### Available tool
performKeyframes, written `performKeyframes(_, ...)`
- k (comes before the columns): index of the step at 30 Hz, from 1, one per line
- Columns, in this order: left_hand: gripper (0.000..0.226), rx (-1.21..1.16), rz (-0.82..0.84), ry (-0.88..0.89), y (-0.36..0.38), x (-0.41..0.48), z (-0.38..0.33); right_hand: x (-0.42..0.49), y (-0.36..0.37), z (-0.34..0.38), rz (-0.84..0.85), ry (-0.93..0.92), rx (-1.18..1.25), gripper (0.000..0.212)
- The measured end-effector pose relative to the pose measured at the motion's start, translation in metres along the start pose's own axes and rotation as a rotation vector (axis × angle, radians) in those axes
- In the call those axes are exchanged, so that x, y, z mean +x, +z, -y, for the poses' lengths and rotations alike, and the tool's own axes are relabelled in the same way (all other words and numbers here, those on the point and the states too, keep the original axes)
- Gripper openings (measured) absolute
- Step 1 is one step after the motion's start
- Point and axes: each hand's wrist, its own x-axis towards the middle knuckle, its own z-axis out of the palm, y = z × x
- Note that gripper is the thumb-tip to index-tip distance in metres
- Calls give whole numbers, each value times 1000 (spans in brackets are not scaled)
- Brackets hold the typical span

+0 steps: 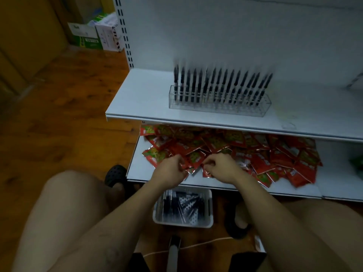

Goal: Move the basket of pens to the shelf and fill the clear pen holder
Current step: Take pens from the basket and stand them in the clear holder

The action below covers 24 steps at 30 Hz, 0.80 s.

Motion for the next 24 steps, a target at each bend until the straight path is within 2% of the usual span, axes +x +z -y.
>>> performKeyframes(6,25,-84,163,-294,60,-20,54,-6,81,-54,243,186,45,23)
performKeyframes(9,21,-73,276,-331,84,-22,69,-10,118,-74,440,261,4,28)
performKeyframes(12,20,-106,297,-349,93,-4,75,-5,138,-80,633,325,-31,30)
performKeyframes(16,20,-291,253,-424,101,29,83,24,161,-80,641,353,44,34)
performKeyframes(19,13,-384,274,-527,123,37,101,41,183,-79,628,400,86,24)
performKeyframes(23,2,-462,340,-705,155,30,132,56,213,-99,602,495,54,55)
performKeyframes(24,6,-480,350,-748,162,32,138,60,222,-104,607,525,61,58)
